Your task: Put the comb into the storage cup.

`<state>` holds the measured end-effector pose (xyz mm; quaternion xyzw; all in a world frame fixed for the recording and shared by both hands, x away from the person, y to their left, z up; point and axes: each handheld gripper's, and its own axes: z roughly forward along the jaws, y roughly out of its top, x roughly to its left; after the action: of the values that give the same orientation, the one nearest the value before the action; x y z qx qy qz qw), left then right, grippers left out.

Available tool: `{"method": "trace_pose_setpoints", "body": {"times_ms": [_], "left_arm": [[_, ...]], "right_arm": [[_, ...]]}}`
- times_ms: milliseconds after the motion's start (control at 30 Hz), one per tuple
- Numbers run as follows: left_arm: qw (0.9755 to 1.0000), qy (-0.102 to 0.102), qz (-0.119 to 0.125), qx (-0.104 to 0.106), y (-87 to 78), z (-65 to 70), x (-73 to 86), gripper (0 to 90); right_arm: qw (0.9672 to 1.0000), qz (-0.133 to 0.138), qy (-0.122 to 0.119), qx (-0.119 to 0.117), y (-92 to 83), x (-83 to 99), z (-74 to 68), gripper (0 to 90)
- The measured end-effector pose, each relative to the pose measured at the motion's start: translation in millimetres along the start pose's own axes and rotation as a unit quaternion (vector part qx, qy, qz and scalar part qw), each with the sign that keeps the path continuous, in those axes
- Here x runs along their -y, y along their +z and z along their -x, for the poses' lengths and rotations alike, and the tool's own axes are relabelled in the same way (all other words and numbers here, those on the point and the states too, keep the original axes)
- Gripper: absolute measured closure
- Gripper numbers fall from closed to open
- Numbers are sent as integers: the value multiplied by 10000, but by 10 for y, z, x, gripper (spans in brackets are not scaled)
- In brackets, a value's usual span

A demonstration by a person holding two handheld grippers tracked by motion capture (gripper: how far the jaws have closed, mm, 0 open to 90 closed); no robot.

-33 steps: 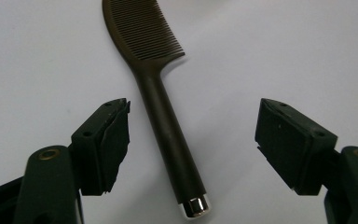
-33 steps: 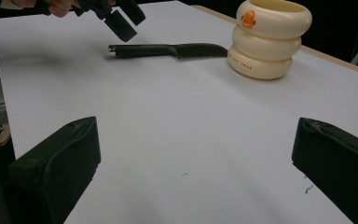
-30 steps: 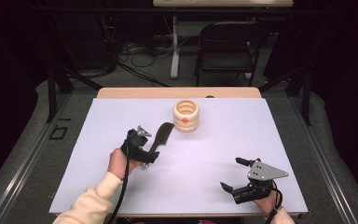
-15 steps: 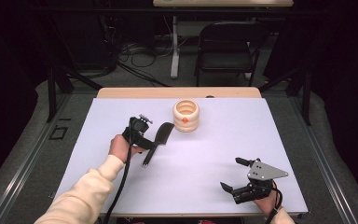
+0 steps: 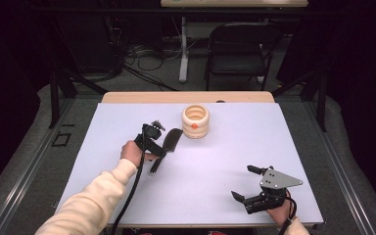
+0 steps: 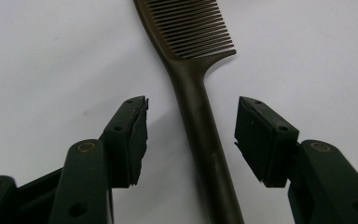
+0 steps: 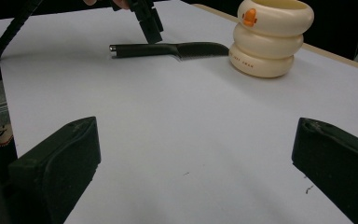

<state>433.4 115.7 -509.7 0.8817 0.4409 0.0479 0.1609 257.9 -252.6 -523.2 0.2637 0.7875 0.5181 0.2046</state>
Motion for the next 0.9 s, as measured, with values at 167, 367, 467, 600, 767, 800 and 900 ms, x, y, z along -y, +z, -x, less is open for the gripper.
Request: {"method": "trace_pose_setpoints", "body": {"times_ms": [167, 367, 467, 600, 767, 800, 900], "left_arm": [[9998, 43, -109, -164, 40, 65, -60, 502], [9987, 119, -294, -389, 107, 145, -112, 568], [9985, 120, -319, -428, 125, 164, -117, 606], [9981, 25, -364, -492, 173, 166, -106, 643], [9978, -52, -371, -551, 186, 165, -102, 670], [9976, -54, -379, -572, 188, 168, -101, 672], [9971, -64, -381, -659, 194, 187, -101, 676]], "right_arm": [[10000, -2, 0, 2, -1, 0, 2, 4], [10000, 0, 28, 2, -5, 1, 1, 4], [10000, 9, 31, -9, -7, 0, 1, 4], [10000, 16, 33, -19, -9, 1, 2, 4], [10000, 12, 39, -23, -9, 1, 2, 4], [10000, 14, 46, -25, -6, 2, 3, 4], [10000, 12, 57, -30, -8, 1, -1, 4]]}}
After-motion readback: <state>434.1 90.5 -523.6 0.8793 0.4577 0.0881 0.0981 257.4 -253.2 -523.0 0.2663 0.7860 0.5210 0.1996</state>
